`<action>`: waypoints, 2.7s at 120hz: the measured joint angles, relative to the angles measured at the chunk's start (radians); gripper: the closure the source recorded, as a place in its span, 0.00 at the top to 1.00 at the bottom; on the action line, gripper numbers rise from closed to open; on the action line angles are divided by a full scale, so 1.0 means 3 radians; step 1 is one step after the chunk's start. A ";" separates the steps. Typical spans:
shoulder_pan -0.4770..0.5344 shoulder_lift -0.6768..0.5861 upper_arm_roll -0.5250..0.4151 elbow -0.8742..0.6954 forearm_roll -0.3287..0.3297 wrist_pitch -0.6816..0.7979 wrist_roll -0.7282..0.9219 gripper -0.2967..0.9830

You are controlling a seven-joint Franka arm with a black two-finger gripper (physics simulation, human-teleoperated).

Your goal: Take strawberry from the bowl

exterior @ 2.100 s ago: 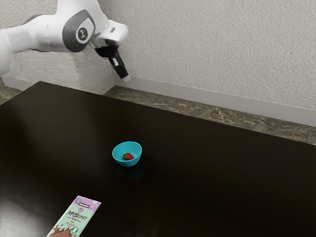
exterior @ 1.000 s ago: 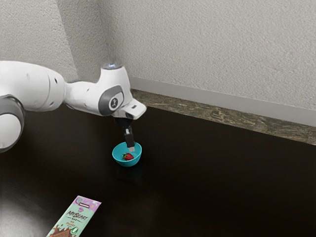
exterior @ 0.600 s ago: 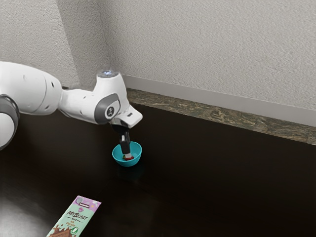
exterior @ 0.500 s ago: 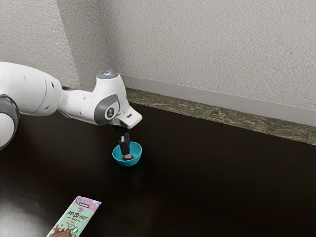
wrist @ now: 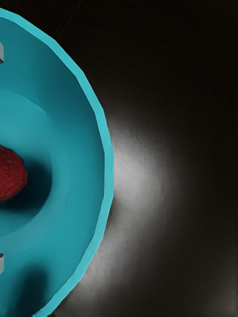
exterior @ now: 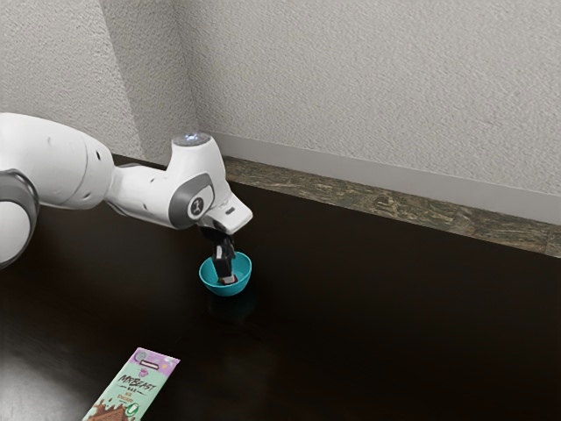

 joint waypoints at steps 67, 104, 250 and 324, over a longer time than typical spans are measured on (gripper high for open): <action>-0.0040 -0.0034 0.0000 -0.0094 -0.0025 0.0078 0.0003 0.50; -0.0032 -0.0024 0.0000 -0.0092 -0.0074 0.0061 0.0001 0.48; 0.0037 -0.0046 0.0010 -0.0139 -0.0088 0.0033 -0.0078 0.38; 0.0047 -0.0025 0.0011 -0.0124 -0.0101 0.0071 -0.0128 0.26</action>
